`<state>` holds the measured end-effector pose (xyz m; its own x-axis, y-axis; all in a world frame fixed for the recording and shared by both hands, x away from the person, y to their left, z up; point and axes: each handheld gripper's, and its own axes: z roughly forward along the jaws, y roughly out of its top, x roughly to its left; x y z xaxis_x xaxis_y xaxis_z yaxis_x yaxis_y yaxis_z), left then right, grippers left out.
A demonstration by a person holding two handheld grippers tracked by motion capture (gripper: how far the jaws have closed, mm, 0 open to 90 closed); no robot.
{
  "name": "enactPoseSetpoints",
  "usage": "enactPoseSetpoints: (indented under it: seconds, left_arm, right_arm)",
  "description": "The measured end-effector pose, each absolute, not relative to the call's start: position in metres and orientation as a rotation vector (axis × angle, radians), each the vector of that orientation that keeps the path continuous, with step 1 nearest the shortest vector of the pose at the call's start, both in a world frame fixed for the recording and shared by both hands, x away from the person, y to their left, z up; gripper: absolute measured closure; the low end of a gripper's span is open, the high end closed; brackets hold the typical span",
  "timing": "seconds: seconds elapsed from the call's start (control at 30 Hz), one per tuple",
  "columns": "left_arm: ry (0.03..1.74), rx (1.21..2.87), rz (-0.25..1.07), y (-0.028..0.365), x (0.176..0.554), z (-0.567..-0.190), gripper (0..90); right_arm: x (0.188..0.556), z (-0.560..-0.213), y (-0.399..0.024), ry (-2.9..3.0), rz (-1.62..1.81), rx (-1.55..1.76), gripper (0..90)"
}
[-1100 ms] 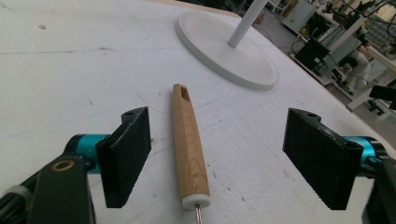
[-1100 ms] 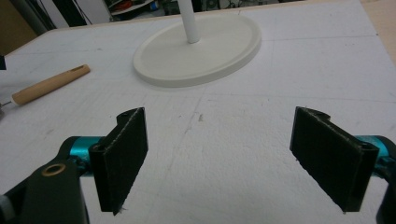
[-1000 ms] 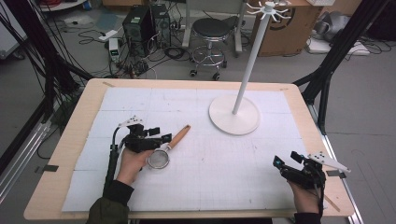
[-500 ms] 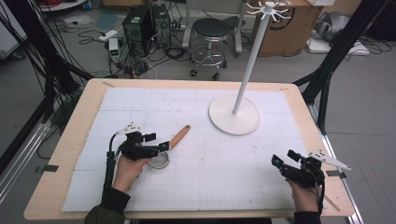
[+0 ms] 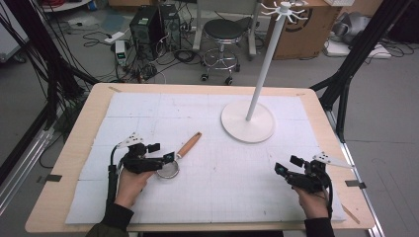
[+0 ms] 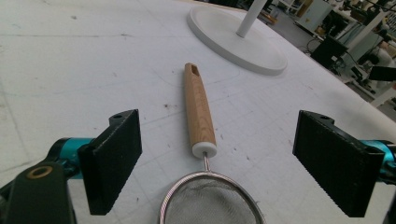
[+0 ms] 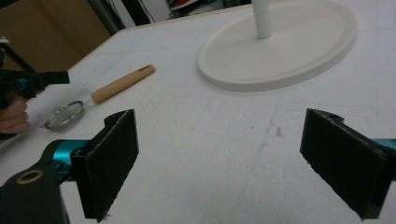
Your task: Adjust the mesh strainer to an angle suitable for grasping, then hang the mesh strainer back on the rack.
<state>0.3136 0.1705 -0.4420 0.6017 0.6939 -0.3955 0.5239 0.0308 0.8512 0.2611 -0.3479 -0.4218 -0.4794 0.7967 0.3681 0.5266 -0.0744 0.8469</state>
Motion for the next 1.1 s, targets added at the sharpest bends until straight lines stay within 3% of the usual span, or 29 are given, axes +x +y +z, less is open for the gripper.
enactPoseSetpoints:
  seconds: [0.57,0.67,0.87,0.97,1.1]
  left_arm:
    - [1.023,1.672,0.181,0.163,0.312,-0.442,17.1]
    - [1.01,1.697,0.167,0.155,0.318,-0.444,24.3]
    - [1.06,1.721,0.158,0.148,0.328,-0.447,30.2]
    - [1.125,1.734,0.133,0.145,0.332,-0.45,44.1]
    - [1.134,1.747,0.099,0.143,0.336,-0.449,43.5]
  right_arm:
    - [0.268,-0.423,-0.345,1.956,1.64,1.445,10.7]
    - [0.268,-0.423,-0.345,1.954,1.636,1.448,10.7]
    - [0.268,-0.423,-0.344,1.955,1.627,1.448,10.7]
    - [0.268,-0.424,-0.344,1.95,1.62,1.448,10.7]
    - [0.268,-0.424,-0.344,1.951,1.609,1.449,10.8]
